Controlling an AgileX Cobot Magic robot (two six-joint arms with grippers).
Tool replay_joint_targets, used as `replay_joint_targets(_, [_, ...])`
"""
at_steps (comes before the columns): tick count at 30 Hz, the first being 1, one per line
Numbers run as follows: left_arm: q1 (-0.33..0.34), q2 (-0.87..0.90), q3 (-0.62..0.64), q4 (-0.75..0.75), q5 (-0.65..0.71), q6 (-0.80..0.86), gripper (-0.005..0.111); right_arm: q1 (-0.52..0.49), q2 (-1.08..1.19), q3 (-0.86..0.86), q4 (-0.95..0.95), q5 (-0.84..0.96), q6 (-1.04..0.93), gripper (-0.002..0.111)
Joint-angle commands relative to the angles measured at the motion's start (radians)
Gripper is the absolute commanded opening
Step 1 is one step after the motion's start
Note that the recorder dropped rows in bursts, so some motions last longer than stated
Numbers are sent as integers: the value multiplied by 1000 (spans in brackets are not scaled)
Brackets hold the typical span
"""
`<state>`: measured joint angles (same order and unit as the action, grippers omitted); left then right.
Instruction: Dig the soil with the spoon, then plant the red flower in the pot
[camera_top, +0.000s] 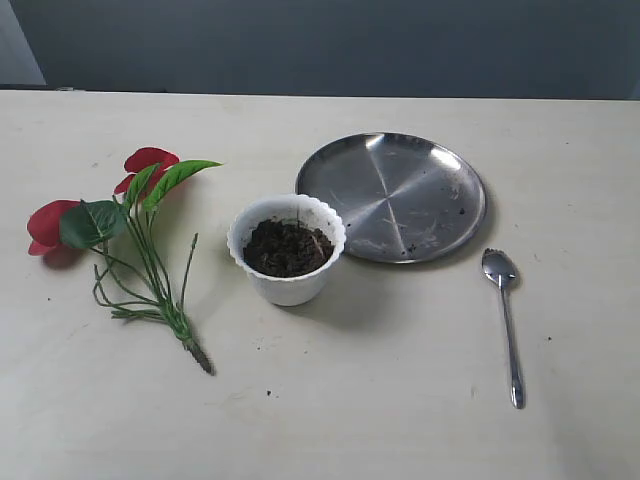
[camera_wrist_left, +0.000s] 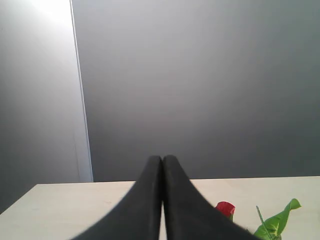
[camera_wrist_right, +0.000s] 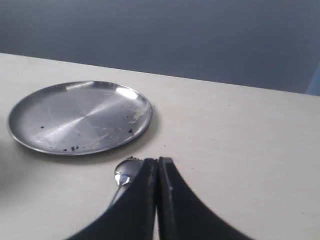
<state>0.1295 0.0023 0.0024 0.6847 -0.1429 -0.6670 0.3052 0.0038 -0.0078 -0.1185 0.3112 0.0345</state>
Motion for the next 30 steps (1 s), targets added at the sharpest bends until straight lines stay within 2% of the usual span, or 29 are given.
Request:
replay_joint_targets(1, [-4,-2,-2,-5,-7,-3,0,-6,-4,8,-24,-15,-16,0])
replay_joint_targets(7, [-4,-2,-2,-5,-7,-3,0,-6,-4,8,8,-75,-16,0])
replay_joint_targets(14, [-4,-2,-2,-5,-7,-3,0,-6,-4,8,364,-327,-11,0])
replay_joint_targets(23, [-4,-2,-2,-5,-7,-3,0,-6,-4,8,409,-348,-11,0])
replay_joint_targets(27, [-4,-2,-2,-5,-7,-3,0,-6,-4,8,601,-359,42,0])
replay_joint_targets(30, [-4,-2,-2,-5,-7,-3,0,-6,-4,8,823,-398,56,0])
